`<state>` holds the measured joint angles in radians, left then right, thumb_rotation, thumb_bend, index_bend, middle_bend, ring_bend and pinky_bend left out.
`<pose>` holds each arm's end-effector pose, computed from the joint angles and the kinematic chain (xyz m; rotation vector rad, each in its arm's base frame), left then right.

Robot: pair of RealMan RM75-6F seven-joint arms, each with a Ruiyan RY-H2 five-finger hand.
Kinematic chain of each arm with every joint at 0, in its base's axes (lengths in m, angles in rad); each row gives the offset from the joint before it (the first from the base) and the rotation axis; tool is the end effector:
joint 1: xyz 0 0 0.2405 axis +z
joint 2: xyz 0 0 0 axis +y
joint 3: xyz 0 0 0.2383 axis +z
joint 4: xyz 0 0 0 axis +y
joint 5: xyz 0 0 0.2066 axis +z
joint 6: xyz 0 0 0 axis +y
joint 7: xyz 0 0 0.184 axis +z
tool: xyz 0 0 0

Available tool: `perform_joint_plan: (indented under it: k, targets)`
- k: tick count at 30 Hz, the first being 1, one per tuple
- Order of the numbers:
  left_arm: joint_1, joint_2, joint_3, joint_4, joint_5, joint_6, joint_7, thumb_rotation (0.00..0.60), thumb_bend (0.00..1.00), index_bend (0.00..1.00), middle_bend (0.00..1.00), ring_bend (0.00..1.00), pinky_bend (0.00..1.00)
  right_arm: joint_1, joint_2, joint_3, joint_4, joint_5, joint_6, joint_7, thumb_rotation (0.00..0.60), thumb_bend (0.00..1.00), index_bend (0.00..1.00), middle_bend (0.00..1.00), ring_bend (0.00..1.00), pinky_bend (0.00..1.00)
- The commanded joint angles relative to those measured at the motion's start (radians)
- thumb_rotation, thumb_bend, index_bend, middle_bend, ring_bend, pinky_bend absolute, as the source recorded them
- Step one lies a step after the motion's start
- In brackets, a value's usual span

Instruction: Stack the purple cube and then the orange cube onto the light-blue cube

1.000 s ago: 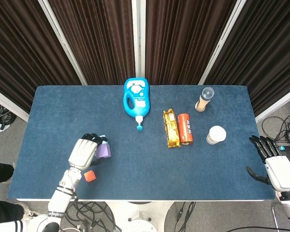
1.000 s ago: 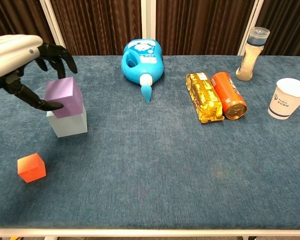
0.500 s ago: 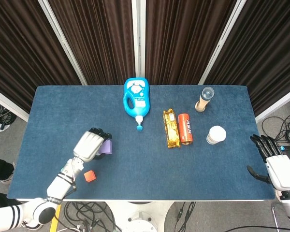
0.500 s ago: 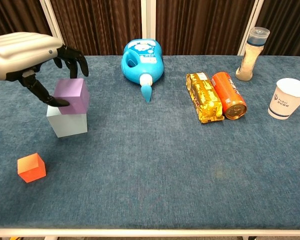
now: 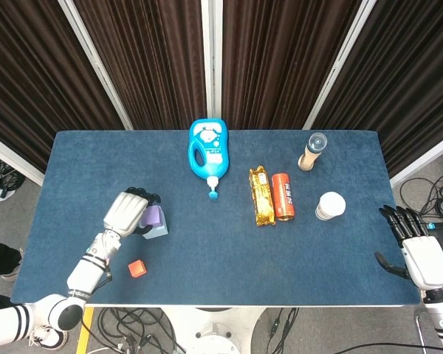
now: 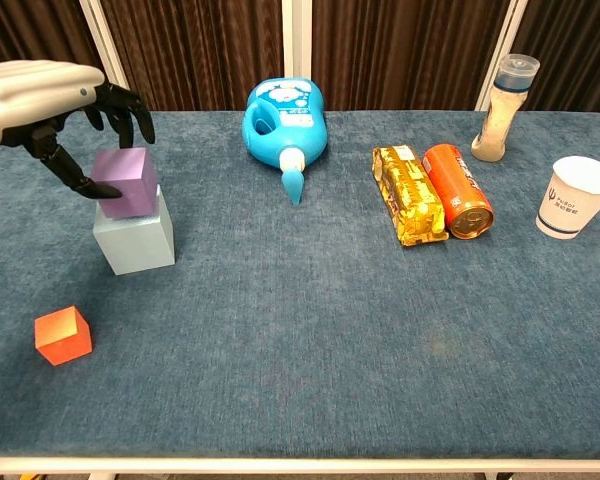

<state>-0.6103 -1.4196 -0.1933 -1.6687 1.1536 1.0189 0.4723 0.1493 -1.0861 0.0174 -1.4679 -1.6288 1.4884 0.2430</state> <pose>-0.1397 0.3414 0.0100 -1.8327 -0.8821 -0.8884 -0.2920 -0.2329 0.1639 1.5215 -0.8955 1.0341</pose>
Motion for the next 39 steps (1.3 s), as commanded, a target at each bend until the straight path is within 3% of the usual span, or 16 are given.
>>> perform_joint_plan:
  k: [1,19,22,29,39]
  targets:
    - [-0.004,-0.005,0.008,0.004,-0.008,0.001,0.0,0.6,0.28,0.41,0.6,0.33,0.3,-0.001,0.0,0.0,0.001,0.0,0.002,0.002,0.6,0.2,0.03,0.07,0.0,0.0]
    - [-0.021,-0.014,0.036,0.028,-0.038,0.01,-0.02,0.6,0.28,0.41,0.59,0.33,0.3,-0.002,-0.001,-0.001,0.002,-0.004,0.003,-0.002,0.6,0.2,0.03,0.07,0.0,0.0]
    - [-0.024,-0.013,0.037,0.03,-0.036,0.008,-0.033,0.6,0.27,0.39,0.55,0.32,0.3,-0.003,-0.001,-0.001,0.002,-0.004,0.004,-0.001,0.6,0.2,0.03,0.07,0.0,0.0]
    - [-0.022,0.004,0.03,0.013,-0.021,0.012,-0.099,0.6,0.12,0.27,0.33,0.22,0.25,-0.002,0.001,-0.001,0.0,-0.004,0.003,-0.005,0.6,0.2,0.03,0.07,0.0,0.0]
    - [0.059,0.116,0.067,-0.1,0.03,0.133,-0.112,0.6,0.11,0.26,0.31,0.2,0.24,-0.004,0.004,-0.006,-0.001,-0.013,0.008,0.002,0.6,0.2,0.03,0.07,0.0,0.0]
